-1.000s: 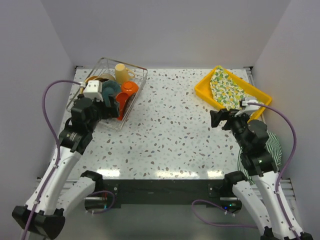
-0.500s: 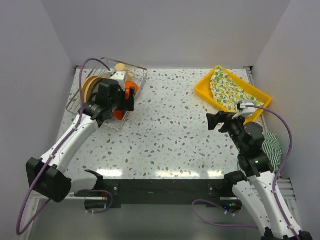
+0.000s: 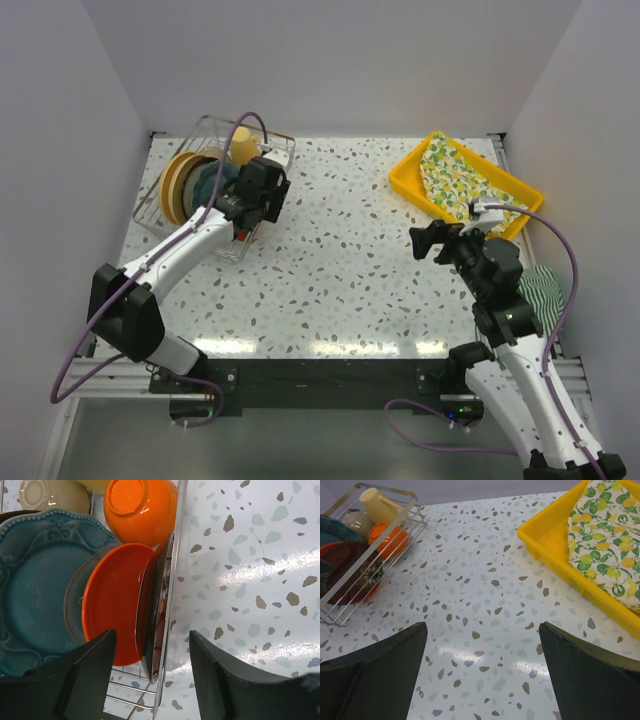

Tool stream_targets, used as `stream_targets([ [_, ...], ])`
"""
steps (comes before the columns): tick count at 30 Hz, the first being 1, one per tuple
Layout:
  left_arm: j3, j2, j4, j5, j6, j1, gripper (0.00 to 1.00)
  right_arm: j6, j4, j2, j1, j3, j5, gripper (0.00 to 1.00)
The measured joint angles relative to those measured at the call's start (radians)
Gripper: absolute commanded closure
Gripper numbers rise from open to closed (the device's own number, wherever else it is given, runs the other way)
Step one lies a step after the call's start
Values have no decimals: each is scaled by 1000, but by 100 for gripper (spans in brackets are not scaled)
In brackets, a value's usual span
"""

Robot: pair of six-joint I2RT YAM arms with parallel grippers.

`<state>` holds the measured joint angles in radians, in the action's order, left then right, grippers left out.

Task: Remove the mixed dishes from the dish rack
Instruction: Pick up the plate from the dish rack.

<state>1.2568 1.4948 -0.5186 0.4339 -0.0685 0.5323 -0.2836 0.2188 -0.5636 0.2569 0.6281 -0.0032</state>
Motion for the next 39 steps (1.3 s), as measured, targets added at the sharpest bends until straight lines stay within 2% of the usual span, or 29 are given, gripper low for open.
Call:
stream_targets([
  [4, 8, 42, 0, 54, 26, 14, 51, 6, 0, 1, 0, 0, 0, 2],
  [11, 29, 101, 3, 130, 44, 21, 63, 15, 6, 0, 0, 0, 1, 2],
  [14, 29, 124, 2, 167, 48, 27, 73, 15, 5, -2, 0, 0, 1, 2],
  [18, 29, 143, 0, 233, 62, 48, 92, 15, 6, -6, 0, 0, 1, 2],
  [21, 30, 147, -13, 289, 74, 62, 100, 15, 6, -6, 0, 0, 1, 2],
  [31, 68, 136, -63, 359, 65, 96, 100, 15, 6, -5, 0, 0, 1, 2],
  [39, 158, 65, -108, 365, 61, 99, 100, 13, 2, -13, 0, 0, -27, 2],
])
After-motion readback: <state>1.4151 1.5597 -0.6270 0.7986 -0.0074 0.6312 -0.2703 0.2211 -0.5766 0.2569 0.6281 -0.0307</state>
